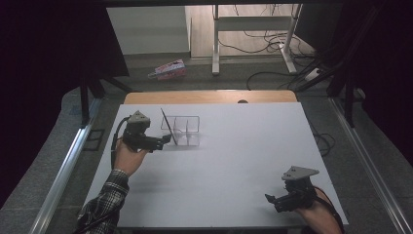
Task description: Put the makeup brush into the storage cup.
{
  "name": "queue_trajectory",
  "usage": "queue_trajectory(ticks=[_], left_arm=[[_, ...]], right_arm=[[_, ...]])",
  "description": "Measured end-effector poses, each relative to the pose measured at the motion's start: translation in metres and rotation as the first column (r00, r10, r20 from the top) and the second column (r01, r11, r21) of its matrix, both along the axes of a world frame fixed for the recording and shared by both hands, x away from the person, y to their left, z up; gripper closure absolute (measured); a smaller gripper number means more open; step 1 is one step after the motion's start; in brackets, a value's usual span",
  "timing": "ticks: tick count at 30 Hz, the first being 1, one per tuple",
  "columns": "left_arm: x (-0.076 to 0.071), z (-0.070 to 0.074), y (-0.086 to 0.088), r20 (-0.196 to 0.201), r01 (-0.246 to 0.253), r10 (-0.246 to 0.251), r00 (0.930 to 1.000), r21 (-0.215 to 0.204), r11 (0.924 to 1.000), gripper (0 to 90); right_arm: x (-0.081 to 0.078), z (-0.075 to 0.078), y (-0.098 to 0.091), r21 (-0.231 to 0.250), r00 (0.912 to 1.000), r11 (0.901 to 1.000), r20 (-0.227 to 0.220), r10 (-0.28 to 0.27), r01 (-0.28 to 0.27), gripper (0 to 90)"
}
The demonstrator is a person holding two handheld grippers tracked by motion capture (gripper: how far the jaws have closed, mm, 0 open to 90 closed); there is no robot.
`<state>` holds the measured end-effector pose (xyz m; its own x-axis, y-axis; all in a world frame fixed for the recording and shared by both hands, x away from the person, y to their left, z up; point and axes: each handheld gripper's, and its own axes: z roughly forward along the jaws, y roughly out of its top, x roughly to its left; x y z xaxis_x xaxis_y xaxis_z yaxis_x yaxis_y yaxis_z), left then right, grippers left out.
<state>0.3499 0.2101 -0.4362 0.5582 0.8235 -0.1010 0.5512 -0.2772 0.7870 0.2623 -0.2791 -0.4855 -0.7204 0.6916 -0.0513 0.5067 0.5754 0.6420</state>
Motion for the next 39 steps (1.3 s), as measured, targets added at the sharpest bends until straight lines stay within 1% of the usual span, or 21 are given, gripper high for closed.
queue_trajectory(ticks=[3, 7, 8, 13, 18, 24, 28, 35, 37, 39], left_arm=[[-0.003, 0.0, 0.001, 0.003, 0.007, -0.007, 1.0, 0.004, 1.0, 0.0], [-0.007, -0.001, 0.002, -0.005, 0.004, -0.004, 1.0, -0.003, 1.0, 0.0], [-0.007, -0.002, 0.003, -0.005, 0.01, -0.01, 0.9999, 0.0, 0.9999, 0.0], [-0.012, -0.002, 0.003, -0.008, 0.013, -0.013, 0.9999, -0.002, 0.9999, 0.0], [-0.017, -0.003, 0.003, -0.01, 0.027, -0.027, 0.9996, 0.005, 0.9996, 0.0], [-0.024, -0.005, 0.004, -0.012, 0.027, -0.027, 0.9996, 0.001, 0.9996, 0.0], [-0.029, -0.008, 0.005, -0.015, 0.025, -0.025, 0.9996, -0.01, 0.9996, 0.0], [-0.037, -0.018, 0.005, -0.025, 0.028, -0.028, 0.9993, -0.012, 0.9995, 0.2], [-0.038, -0.02, 0.005, -0.025, 0.032, -0.032, 0.9992, -0.007, 0.9995, 0.1], [-0.04, -0.023, 0.006, -0.026, 0.028, -0.029, 0.9992, -0.014, 0.9995, 0.2]], right_arm=[[0.0, 0.0, 0.0, 0.0, 1.0, 1.0, 0.001, 0.001, -0.001, 0.0], [0.0, 0.0, 0.0, 0.002, 1.0, 1.0, 0.002, -0.001, 0.001, 0.0], [0.0, 0.0, 0.0, 0.002, 1.0, 1.0, 0.004, -0.001, 0.001, 0.0], [0.0, 0.001, 0.0, 0.002, 1.0, 1.0, 0.005, -0.001, 0.001, 0.0], [0.0, 0.001, 0.0, 0.002, 1.0, 1.0, 0.006, -0.001, 0.001, 0.0], [0.0, 0.0, 0.0, -0.002, 1.0, 1.0, 0.004, 0.002, -0.002, 0.0], [0.0, 0.0, 0.0, -0.003, 1.0, 1.0, 0.002, 0.001, -0.001, 0.0], [0.0, 0.0, 0.001, -0.007, 1.0, 1.0, 0.003, 0.002, -0.002, 0.0], [0.0, 0.0, 0.001, -0.007, 1.0, 1.0, 0.003, 0.002, -0.002, 0.0], [0.0, 0.0, 0.001, -0.007, 1.0, 1.0, 0.003, 0.003, -0.003, 0.0]])
